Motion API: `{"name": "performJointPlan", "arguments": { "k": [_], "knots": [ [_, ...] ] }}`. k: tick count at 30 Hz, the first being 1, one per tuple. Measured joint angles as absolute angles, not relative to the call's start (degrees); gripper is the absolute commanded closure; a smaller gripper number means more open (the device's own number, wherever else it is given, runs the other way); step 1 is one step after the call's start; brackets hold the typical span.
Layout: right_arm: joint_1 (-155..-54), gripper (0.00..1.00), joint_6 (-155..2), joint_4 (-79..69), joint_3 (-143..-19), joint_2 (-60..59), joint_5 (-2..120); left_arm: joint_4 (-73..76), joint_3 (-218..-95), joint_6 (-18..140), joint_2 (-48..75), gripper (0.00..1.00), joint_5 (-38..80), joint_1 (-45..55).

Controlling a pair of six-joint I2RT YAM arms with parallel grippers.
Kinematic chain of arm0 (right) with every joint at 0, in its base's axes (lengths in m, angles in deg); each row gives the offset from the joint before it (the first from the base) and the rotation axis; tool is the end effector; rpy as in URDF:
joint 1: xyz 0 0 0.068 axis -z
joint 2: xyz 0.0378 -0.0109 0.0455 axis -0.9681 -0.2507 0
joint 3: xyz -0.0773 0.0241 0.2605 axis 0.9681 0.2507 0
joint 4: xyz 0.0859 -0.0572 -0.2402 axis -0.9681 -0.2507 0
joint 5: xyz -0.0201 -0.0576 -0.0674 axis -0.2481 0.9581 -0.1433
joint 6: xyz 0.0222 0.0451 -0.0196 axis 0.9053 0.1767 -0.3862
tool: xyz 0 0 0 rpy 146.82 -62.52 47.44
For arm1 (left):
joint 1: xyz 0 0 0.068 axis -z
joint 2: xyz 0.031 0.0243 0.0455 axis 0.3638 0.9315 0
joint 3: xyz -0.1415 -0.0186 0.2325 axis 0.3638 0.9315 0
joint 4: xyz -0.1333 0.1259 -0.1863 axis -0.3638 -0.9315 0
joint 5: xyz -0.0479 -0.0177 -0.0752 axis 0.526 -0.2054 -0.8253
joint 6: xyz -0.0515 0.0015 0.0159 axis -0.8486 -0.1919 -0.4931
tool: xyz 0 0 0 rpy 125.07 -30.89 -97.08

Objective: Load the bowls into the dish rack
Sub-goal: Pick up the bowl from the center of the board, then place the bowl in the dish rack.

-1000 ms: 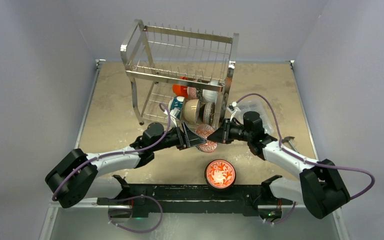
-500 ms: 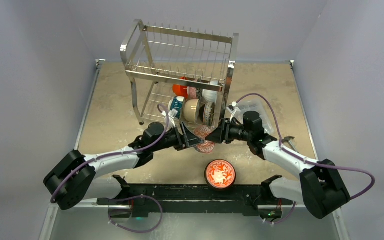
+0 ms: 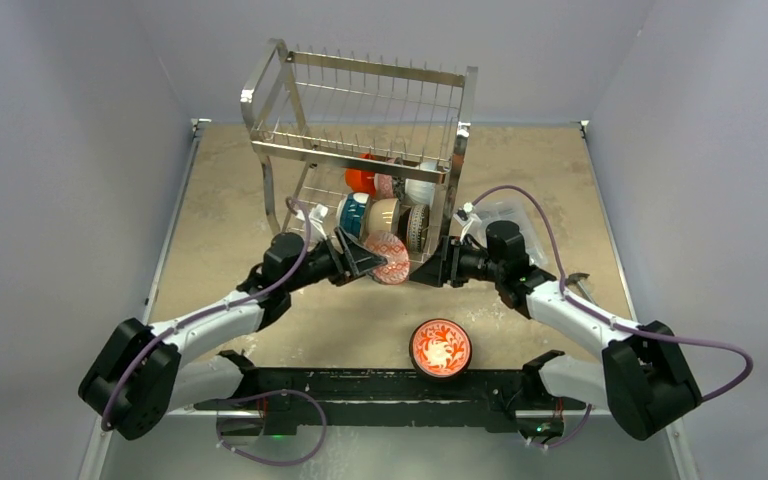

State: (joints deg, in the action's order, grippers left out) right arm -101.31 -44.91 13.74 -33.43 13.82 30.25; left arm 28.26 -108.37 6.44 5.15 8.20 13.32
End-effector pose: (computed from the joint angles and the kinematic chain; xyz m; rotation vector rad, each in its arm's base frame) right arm 0.2075 0.1241 0.2133 -0.2483 2.0917 1.3294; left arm 0.1906 -0.1473 0.2072 -0.2706 2.0877 -1.4950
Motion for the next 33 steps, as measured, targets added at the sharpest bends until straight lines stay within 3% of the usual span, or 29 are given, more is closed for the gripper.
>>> {"name": "performJointPlan", "arguments": {
  "k": [18,33],
  "knots": [
    [-101.4,0.34,-46.0,12.3,-35.0,14.4,30.5,20.6,-112.8,13.4,-0.4,1.0,-2.6,-14.2],
    [-101.9,0.35,-47.2,11.4,-35.0,15.2,30.4,9.4,-122.9,28.5,4.8,1.0,4.7,-16.8]
  ]
}}
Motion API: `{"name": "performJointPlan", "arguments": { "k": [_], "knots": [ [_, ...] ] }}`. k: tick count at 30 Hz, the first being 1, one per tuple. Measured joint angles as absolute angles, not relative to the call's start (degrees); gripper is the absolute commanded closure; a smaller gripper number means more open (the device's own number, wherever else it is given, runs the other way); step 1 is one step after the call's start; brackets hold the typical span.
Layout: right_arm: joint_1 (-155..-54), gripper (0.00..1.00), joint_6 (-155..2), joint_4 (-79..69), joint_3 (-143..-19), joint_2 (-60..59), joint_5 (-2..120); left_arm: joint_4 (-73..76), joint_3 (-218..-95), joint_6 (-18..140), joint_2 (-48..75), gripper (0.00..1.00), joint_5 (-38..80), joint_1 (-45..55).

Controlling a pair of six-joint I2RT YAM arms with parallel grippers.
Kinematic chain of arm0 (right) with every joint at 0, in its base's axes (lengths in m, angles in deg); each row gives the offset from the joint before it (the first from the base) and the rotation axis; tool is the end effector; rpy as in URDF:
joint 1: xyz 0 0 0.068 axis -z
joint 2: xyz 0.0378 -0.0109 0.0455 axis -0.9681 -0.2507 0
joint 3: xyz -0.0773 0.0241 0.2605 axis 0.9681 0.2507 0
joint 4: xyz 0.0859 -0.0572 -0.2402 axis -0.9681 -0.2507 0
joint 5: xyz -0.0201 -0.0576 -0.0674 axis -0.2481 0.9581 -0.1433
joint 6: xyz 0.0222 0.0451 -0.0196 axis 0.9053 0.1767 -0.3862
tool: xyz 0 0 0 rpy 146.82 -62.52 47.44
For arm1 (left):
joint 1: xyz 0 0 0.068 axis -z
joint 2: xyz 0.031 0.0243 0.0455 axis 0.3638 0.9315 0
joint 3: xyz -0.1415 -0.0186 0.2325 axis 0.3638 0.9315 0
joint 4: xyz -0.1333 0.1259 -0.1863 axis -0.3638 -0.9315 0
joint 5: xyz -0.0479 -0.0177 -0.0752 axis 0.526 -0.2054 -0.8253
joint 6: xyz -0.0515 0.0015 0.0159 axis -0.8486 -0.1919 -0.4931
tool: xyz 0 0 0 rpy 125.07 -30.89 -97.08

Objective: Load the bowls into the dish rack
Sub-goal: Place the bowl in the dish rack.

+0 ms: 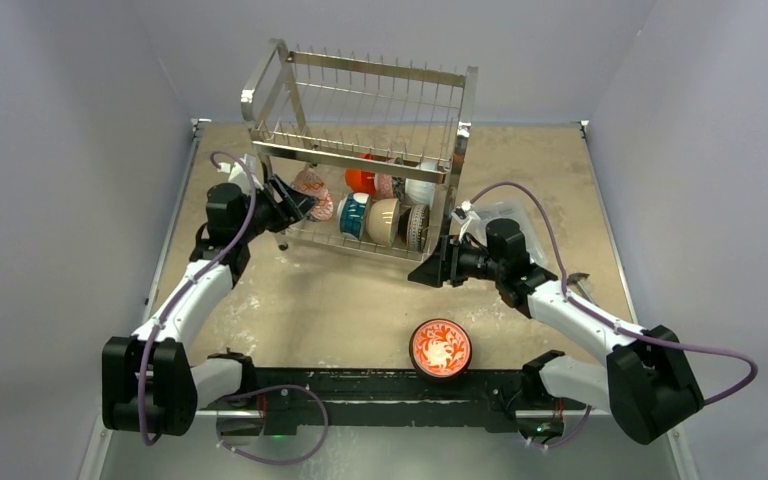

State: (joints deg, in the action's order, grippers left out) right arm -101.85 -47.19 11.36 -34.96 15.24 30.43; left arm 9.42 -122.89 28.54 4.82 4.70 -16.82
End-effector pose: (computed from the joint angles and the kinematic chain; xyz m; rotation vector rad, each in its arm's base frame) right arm 0.2060 0.1258 0.2235 -0.2995 2.0666 1.3095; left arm 0.2584 -0.0352 0.2603 -0.3665 1.9433 -0.9654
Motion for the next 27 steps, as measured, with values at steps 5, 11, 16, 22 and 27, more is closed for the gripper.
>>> {"name": "performJointPlan", "arguments": {
  "k": [5,11,16,22,27],
  "knots": [
    [-101.9,0.35,-47.3,11.3,-35.0,15.2,30.4,7.1,-124.5,32.9,6.3,1.0,7.8,-16.8],
    [-101.9,0.35,-47.3,11.4,-35.0,15.2,30.4,4.4,-125.1,37.3,8.6,1.0,10.1,-16.8],
    [-101.9,0.35,-47.3,11.4,-35.0,15.2,30.4,1.4,-125.5,42.0,8.9,1.0,15.4,-13.7],
    [-101.9,0.35,-47.3,11.4,-35.0,15.2,30.4,-1.5,-127.0,47.2,10.9,1.0,24.7,-8.5],
    [-101.9,0.35,-47.3,11.4,-35.0,15.2,30.4,-2.8,-127.4,49.3,11.6,1.0,29.9,-7.2]
  ]
}}
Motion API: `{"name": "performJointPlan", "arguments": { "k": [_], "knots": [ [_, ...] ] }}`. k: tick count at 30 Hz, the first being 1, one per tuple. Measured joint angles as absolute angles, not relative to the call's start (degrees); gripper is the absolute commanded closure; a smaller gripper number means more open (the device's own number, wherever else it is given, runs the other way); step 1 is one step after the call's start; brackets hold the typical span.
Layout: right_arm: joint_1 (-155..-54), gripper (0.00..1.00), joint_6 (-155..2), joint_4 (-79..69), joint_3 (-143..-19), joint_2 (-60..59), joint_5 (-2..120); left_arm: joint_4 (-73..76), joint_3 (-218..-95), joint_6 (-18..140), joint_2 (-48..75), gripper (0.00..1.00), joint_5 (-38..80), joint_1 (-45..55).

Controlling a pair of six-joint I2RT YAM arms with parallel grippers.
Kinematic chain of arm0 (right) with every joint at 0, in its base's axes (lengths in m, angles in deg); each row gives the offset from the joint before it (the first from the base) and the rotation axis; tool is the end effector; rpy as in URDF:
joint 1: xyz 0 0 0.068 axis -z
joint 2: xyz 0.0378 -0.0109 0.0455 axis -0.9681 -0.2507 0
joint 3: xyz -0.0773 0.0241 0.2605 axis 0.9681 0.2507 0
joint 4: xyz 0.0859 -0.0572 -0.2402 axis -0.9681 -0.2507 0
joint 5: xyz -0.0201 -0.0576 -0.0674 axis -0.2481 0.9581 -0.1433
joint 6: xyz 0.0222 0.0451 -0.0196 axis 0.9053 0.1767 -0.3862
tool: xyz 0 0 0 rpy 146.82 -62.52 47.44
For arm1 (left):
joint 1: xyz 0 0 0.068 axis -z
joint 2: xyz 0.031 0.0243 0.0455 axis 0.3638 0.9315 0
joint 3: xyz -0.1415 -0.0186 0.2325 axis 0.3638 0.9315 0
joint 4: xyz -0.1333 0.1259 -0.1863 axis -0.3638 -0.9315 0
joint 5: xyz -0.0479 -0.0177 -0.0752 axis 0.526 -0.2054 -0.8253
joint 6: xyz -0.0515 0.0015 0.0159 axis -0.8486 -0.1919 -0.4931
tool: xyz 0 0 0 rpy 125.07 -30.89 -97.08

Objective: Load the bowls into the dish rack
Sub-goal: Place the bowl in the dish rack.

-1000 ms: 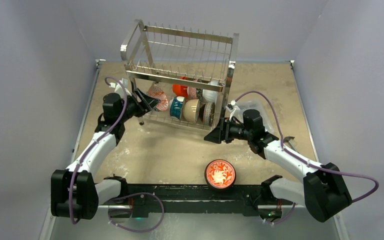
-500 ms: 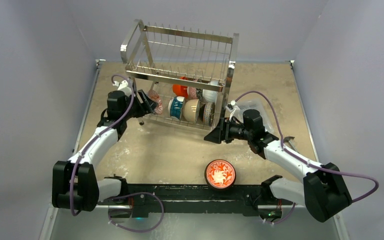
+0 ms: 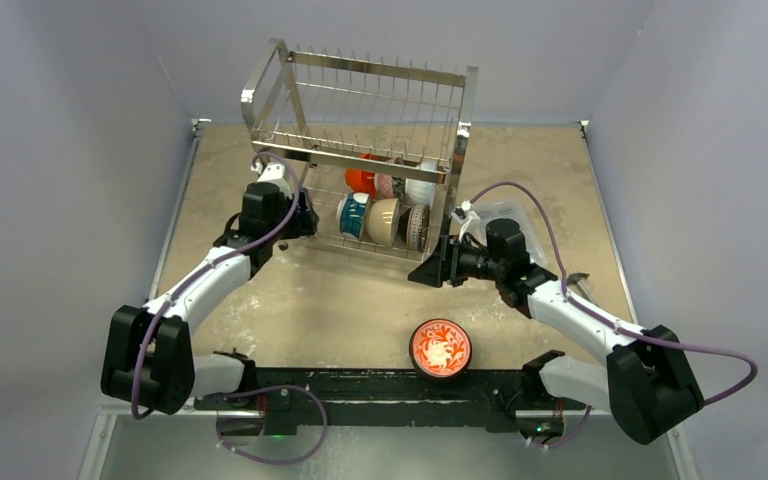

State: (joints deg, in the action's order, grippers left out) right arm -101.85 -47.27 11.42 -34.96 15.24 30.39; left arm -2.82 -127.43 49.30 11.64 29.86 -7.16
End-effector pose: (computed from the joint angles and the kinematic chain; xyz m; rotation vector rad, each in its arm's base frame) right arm 0.2060 0.1258 0.2236 -0.3018 2.0649 1.3094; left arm 0.2700 -0.0678 0.2354 -0.1731 2.1560 -0.3645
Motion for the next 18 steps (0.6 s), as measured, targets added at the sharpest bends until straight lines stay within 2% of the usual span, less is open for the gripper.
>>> {"name": "performJointPlan", "arguments": {
  "k": [18],
  "knots": [
    [-102.1,0.34,-47.3,11.5,-35.0,15.2,30.2,-1.6,-130.5,53.2,16.7,1.0,35.9,-3.2]
  ]
}}
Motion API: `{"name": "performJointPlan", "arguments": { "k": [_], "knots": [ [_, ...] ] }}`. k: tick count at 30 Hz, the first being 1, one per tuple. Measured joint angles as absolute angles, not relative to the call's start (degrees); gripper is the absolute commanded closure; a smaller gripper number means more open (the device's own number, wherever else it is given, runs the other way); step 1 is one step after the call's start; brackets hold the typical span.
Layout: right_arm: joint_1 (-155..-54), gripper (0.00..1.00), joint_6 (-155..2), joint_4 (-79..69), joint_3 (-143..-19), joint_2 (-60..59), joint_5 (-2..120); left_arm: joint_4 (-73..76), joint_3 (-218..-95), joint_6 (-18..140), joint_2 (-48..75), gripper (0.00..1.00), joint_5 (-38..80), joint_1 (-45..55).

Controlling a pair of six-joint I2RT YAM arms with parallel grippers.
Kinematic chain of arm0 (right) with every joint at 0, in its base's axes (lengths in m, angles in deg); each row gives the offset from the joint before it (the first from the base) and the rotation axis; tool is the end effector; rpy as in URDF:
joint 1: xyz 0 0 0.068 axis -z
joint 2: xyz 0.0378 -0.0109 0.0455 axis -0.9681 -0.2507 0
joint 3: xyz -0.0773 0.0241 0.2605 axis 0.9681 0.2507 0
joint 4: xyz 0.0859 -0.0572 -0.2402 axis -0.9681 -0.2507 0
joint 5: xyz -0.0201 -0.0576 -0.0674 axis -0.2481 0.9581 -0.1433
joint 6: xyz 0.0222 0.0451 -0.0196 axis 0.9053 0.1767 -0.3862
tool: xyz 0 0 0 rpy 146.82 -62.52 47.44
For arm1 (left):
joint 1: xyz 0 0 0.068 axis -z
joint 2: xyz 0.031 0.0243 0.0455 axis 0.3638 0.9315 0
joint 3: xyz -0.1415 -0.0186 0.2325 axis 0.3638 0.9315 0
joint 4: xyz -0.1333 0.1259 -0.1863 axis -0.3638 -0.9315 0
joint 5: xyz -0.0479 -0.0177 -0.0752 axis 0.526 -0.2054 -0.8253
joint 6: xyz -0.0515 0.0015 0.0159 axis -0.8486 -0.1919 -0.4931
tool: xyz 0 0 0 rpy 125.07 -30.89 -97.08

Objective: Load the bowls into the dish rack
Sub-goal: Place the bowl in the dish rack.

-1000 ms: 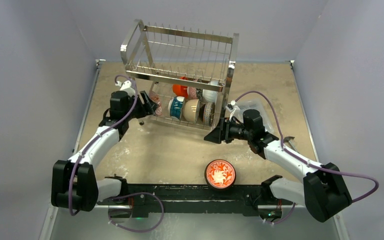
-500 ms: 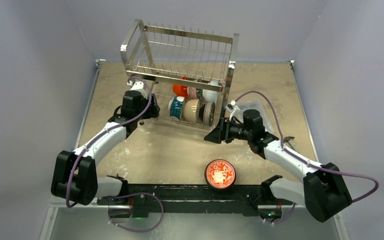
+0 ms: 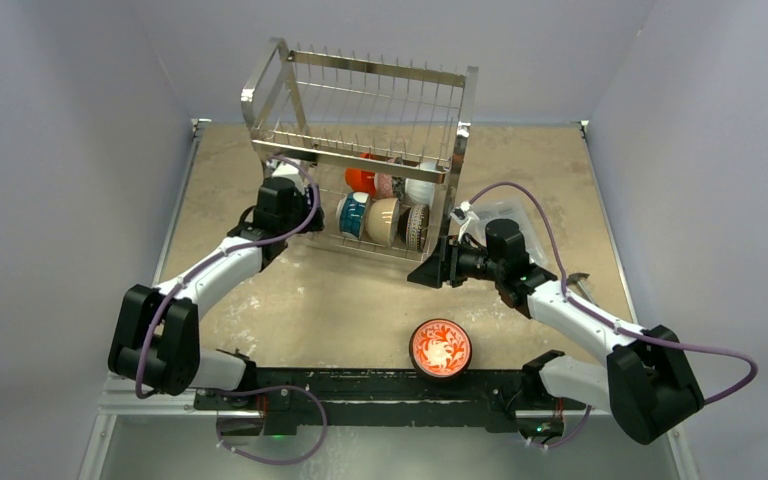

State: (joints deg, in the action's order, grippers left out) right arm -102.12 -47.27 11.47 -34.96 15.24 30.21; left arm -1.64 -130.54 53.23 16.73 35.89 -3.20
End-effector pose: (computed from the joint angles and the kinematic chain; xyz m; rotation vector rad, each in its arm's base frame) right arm 0.2053 0.1268 0.2238 -0.3096 2.0645 1.3151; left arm 0.2840 -0.0886 0.2316 -0.0854 2.1589 -0.2502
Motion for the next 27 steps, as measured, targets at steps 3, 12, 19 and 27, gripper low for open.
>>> {"name": "performJointPlan", "arguments": {
  "k": [3,12,19,27],
  "knots": [
    [-102.1,0.34,-47.3,11.5,-35.0,15.2,30.2,-1.5,-131.3,54.0,17.8,1.0,37.0,-2.3],
    [-102.1,0.34,-47.3,11.5,-35.0,15.2,30.2,-2.7,-134.6,59.2,22.1,1.0,38.8,1.7],
    [-102.1,0.34,-47.3,11.5,-35.0,15.2,30.2,-2.8,-134.7,60.1,22.1,0.88,39.1,2.4],
    [-102.1,0.34,-47.3,11.5,-35.0,15.2,30.1,-2.8,-134.7,59.8,22.1,0.33,40.0,2.4]
  ]
}}
